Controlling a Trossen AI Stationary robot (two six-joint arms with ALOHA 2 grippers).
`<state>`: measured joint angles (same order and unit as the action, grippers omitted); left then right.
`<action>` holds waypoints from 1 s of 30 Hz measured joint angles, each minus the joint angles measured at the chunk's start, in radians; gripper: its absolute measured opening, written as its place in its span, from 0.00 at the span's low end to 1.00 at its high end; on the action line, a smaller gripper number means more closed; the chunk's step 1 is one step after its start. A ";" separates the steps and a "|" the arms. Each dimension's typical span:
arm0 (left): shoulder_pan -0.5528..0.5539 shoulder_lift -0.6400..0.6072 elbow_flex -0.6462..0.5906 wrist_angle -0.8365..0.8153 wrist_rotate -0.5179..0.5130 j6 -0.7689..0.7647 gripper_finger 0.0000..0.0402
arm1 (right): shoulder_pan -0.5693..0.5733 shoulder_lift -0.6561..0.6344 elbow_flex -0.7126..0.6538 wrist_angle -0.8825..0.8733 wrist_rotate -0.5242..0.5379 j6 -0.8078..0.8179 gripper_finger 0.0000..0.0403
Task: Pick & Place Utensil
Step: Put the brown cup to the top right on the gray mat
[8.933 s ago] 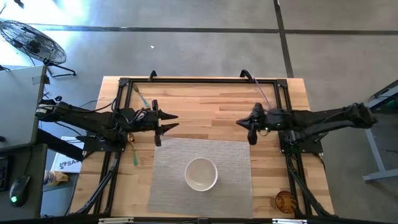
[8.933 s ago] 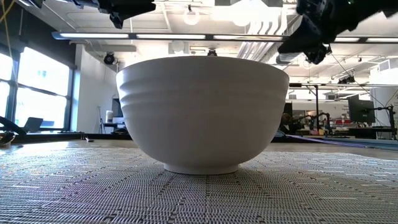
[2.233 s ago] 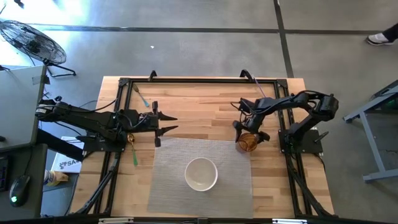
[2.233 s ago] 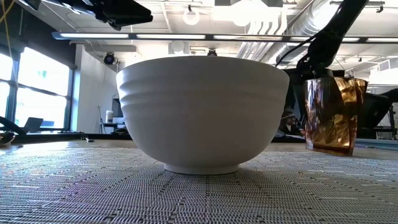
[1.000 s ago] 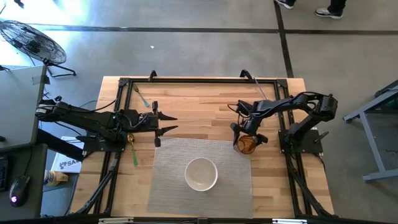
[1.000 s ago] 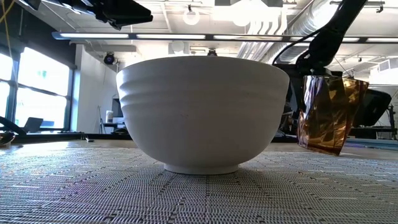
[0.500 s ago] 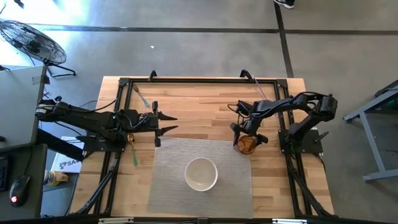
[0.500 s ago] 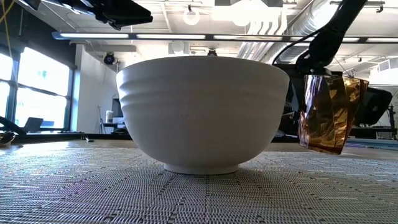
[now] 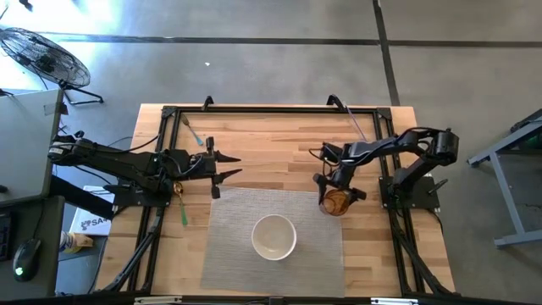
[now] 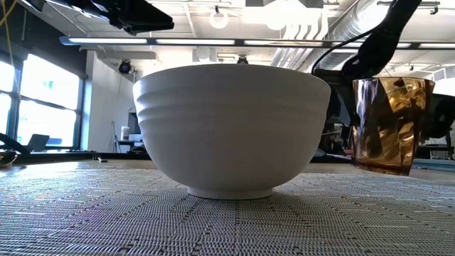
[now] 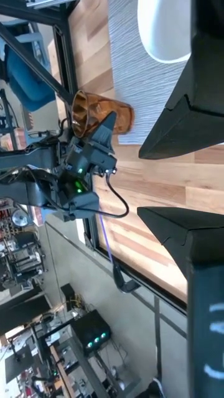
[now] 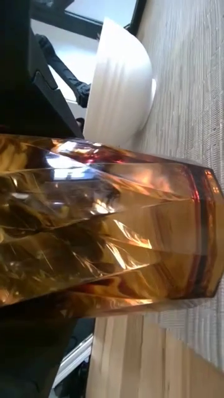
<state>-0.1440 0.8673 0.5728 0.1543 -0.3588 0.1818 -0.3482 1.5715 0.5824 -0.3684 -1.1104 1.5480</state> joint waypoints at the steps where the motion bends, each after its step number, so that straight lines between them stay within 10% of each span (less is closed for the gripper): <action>1: 0.000 0.000 0.000 0.000 0.000 0.000 0.33 | 0.004 0.000 -0.006 0.023 0.001 0.016 0.95; 30: 0.000 0.000 0.000 0.001 -0.003 0.000 0.33 | -0.038 0.000 -0.075 0.220 0.125 0.054 0.99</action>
<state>-0.1440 0.8673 0.5728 0.1551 -0.3614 0.1814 -0.3866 1.5711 0.5072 -0.1488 -0.9853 1.6017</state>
